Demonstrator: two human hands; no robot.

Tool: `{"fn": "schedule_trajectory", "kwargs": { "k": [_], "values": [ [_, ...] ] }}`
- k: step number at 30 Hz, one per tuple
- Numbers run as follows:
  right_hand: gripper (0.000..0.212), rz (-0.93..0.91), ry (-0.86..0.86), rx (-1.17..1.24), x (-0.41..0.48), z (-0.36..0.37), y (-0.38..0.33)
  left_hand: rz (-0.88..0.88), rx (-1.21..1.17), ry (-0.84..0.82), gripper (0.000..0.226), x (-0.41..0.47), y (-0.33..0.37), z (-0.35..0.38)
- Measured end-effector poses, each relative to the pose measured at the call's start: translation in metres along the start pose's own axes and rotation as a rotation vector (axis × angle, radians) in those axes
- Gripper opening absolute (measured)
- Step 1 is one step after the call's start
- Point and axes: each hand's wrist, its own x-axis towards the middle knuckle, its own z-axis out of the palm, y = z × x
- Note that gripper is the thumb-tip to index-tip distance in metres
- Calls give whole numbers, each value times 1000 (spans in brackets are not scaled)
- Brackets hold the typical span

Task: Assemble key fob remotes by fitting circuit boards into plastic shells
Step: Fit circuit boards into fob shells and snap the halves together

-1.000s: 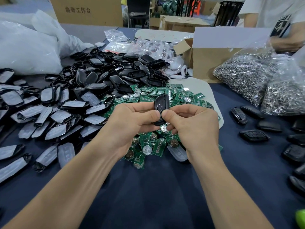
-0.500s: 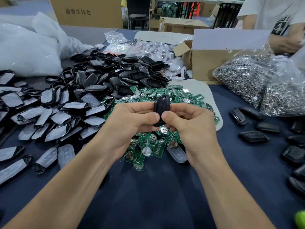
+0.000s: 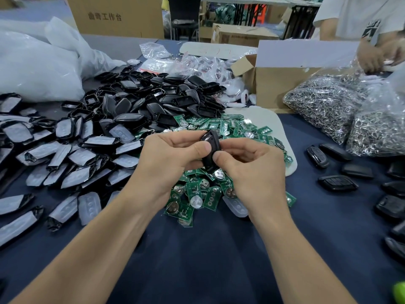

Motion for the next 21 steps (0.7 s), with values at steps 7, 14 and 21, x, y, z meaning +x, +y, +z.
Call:
{"fn": "schedule_trajectory", "kwargs": {
  "k": [7,14,21],
  "values": [
    [50,-180,39,-378,-16,13,-7,-4,-23,146,20,-1,-8,9],
    [51,-41,-71,-101,-9,6,-10,-117,-26,-99,54,5,-7,-3],
    [33,323,-202,469,-1,4,-4,-143,-36,-142,41,8,-4,-10]
  ]
}}
